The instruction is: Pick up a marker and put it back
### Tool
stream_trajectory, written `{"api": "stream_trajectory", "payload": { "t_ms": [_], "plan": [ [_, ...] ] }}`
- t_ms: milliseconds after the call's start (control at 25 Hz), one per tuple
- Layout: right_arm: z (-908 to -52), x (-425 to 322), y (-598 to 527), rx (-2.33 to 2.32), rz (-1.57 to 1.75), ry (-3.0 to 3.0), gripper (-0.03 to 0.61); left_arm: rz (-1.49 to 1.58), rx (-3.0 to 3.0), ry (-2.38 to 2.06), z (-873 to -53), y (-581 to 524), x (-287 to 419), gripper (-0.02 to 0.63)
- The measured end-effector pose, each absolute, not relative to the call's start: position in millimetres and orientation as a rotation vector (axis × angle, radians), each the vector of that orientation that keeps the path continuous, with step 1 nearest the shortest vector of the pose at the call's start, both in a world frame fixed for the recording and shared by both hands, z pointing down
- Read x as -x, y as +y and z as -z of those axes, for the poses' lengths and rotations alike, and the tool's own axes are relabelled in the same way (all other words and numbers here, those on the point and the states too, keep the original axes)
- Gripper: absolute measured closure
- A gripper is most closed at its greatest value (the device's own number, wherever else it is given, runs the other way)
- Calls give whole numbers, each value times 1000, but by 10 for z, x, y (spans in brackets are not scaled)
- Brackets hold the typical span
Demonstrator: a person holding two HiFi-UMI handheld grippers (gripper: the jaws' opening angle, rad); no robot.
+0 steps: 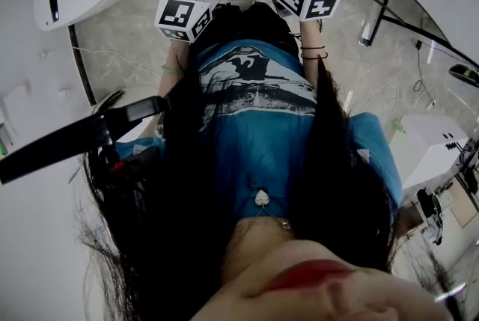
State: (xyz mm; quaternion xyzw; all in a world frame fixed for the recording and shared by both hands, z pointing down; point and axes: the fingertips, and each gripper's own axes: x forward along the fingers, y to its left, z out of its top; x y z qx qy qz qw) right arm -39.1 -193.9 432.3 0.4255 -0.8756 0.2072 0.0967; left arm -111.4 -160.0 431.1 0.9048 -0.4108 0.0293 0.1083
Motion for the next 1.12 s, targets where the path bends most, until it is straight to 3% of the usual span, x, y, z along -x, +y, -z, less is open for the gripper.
{"api": "stream_trajectory", "payload": {
  "t_ms": [400, 920, 1120],
  "plan": [
    [-4101, 215, -1370, -1175, -578, -2707, 514, -93, -2663, -1337, -4141, -1092, 883, 611],
    [-4403, -864, 432, -1013, -617, -2704, 559, -31, -2489, -1405, -4467, 710, -292, 611],
    [-4323, -921, 921, -975, -612, -2742, 568, -37, -2500, -1443, -4357, 1182, -390, 611]
  ]
}}
